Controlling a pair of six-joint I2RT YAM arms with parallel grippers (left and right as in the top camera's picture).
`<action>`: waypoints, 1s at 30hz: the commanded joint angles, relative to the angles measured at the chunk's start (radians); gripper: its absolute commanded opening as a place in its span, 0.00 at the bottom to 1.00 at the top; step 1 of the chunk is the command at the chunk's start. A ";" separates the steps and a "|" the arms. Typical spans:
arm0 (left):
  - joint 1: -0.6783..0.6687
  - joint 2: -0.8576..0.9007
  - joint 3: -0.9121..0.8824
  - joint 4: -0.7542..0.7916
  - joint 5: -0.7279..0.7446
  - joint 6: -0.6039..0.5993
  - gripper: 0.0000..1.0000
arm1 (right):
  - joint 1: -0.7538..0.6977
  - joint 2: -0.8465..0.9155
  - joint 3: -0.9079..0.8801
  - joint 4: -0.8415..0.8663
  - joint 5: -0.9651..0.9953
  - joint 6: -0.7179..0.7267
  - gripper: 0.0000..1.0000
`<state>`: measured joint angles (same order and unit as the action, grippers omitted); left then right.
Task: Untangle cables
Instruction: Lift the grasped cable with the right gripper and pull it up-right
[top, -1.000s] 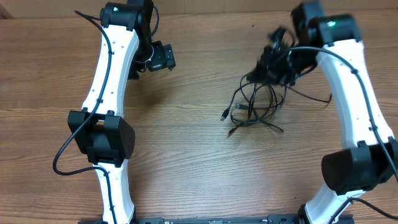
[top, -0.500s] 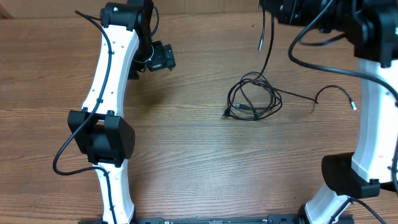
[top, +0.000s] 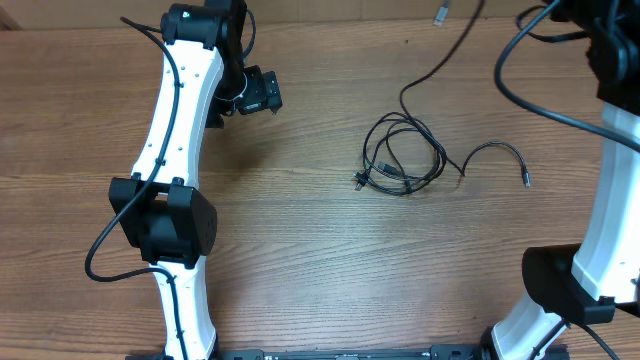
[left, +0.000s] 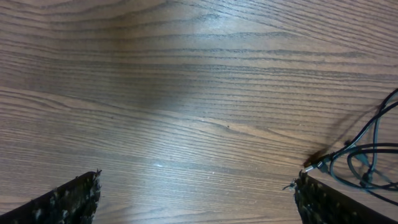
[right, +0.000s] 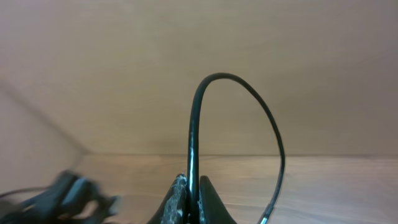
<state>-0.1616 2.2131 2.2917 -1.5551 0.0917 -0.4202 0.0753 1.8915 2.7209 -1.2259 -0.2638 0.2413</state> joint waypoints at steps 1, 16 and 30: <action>0.004 0.008 0.019 0.000 -0.014 -0.007 1.00 | -0.028 -0.018 0.021 -0.050 0.114 -0.003 0.04; 0.004 0.008 0.019 0.000 -0.014 -0.007 0.99 | -0.120 -0.016 -0.239 -0.352 0.197 -0.003 0.04; 0.001 0.008 0.019 0.043 0.015 -0.007 0.99 | -0.154 -0.016 -0.707 -0.299 0.192 0.085 0.04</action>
<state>-0.1619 2.2131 2.2917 -1.5204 0.0929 -0.4206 -0.0761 1.8896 2.0605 -1.5429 -0.0776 0.2672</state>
